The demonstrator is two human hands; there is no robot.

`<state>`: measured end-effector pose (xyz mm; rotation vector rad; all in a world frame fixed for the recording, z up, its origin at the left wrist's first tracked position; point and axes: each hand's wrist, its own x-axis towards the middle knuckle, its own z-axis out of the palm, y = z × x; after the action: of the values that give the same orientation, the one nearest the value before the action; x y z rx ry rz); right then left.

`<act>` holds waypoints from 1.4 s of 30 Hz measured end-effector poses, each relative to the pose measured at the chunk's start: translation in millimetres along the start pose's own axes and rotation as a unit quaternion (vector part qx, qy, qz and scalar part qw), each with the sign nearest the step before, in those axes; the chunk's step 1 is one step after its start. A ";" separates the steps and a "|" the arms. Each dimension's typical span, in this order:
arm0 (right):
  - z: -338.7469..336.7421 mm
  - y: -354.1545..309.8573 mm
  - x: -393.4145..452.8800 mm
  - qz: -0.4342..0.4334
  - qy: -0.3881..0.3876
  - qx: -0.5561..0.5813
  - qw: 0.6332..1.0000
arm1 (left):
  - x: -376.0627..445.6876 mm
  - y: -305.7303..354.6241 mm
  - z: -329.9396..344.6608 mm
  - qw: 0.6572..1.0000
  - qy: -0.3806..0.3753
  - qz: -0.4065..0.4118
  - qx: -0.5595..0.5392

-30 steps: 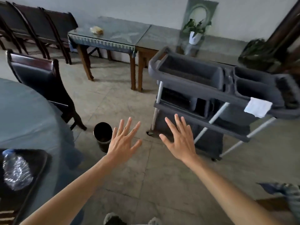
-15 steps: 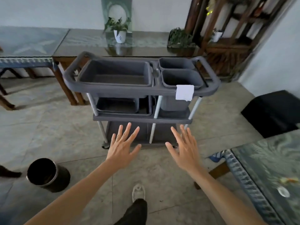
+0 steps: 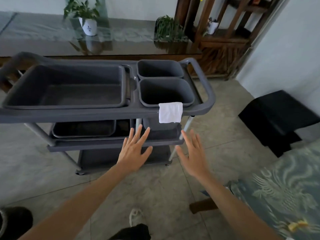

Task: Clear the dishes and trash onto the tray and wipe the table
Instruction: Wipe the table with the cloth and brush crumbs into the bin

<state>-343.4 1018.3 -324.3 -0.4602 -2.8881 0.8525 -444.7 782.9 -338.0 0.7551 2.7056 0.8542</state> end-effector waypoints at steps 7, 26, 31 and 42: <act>-6.8 20.0 68.6 0.034 -0.041 0.123 0.991 | 71.1 17.2 -5.0 0.992 0.008 -0.016 -0.123; -5.7 56.7 200.0 0.141 -0.115 0.391 0.902 | 173.7 62.0 27.0 0.868 0.101 -0.270 -0.404; -29.7 48.4 203.7 0.140 -0.133 0.420 0.887 | 181.8 74.7 13.0 0.836 0.128 -0.292 -0.446; -78.5 -18.2 237.1 0.030 -0.187 0.396 0.898 | 164.2 102.6 -58.9 0.765 0.226 -0.278 -0.535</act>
<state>-559.6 1118.3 -247.2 -0.3086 -2.4705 2.1768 -561.7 913.5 -236.9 -0.5357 1.9057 2.2063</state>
